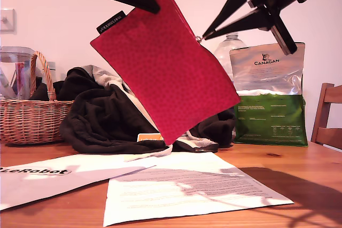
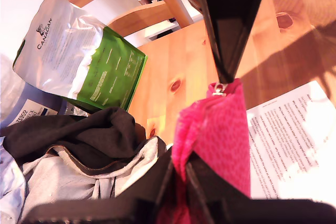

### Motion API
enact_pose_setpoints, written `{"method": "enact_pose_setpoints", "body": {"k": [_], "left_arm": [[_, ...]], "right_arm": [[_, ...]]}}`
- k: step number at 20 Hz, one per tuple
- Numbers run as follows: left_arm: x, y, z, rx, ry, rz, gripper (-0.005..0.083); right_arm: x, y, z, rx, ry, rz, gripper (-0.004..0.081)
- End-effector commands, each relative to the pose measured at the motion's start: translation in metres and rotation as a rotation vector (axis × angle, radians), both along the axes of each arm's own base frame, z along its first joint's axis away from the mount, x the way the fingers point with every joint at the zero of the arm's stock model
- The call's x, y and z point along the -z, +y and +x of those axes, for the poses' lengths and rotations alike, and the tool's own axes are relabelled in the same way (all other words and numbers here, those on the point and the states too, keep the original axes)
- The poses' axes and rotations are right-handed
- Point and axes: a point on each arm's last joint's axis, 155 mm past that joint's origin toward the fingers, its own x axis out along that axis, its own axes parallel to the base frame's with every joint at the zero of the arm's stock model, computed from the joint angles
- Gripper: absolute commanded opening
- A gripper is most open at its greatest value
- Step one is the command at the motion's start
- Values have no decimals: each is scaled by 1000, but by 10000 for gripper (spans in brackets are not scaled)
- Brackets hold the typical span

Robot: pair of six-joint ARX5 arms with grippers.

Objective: Close the zipper in the zip bag in front of you

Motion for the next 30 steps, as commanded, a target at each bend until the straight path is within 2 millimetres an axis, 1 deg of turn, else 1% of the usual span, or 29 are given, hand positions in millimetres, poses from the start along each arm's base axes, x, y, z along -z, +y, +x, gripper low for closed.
{"method": "enact_pose_setpoints", "body": {"k": [1, 19, 25, 30], "left_arm": [[-8, 0, 5, -6, -19, -23, -21], [-8, 0, 5, -2, -17, -27, -21], [-8, 0, 5, -2, -17, -27, -21], [-8, 0, 5, -2, -16, -27, -21]], "right_arm": [[16, -7, 0, 19, 37, -35, -13], [47, -32, -4, 29, 21, -229, -13], [54, -37, -10, 15, 33, -268, -13], [62, -45, -13, 7, 31, -328, -13]]}}
